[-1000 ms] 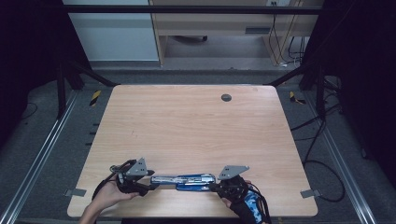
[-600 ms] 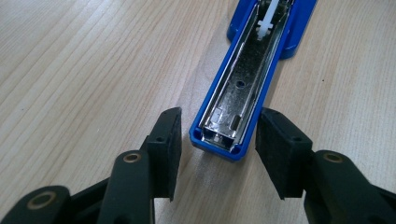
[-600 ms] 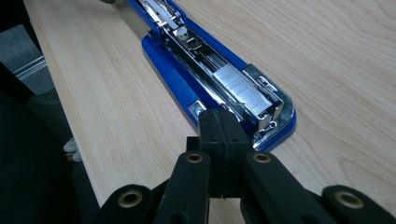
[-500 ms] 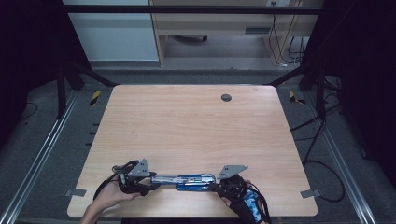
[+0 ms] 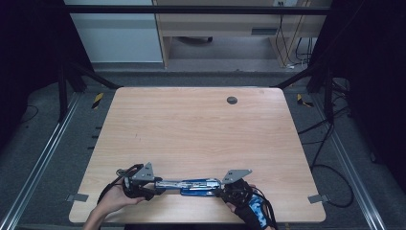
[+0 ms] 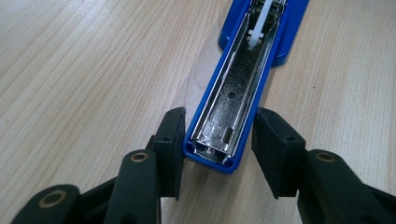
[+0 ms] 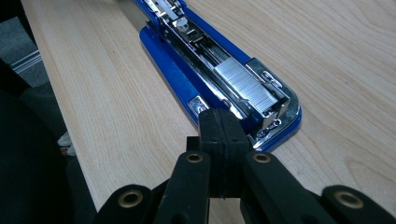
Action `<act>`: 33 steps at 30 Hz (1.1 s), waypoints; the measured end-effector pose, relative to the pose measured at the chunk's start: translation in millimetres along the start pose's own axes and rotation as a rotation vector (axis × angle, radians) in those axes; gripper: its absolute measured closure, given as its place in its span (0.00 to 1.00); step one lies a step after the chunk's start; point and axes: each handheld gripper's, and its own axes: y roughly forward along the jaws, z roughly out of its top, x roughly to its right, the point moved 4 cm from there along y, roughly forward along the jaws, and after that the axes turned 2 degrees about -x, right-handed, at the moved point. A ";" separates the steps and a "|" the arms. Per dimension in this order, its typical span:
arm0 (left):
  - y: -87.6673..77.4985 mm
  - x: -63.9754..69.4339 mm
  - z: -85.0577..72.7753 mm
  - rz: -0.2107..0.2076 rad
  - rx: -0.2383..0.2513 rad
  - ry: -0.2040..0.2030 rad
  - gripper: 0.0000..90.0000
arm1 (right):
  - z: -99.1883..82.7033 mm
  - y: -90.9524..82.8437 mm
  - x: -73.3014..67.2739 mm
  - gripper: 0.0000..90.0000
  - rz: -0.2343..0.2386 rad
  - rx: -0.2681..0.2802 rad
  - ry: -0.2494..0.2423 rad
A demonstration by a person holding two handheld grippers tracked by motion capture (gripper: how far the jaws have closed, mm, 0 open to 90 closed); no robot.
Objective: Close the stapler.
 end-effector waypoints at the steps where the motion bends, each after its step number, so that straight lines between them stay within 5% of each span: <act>1: 0.3 0.1 0.2 -0.006 0.005 -0.005 0.62 | 0.0 0.2 0.0 1.00 0.003 0.000 0.001; 33: -9.2 -0.1 7.5 -0.007 -0.004 0.019 0.63 | 1.6 -0.9 3.6 1.00 -0.027 0.021 -0.001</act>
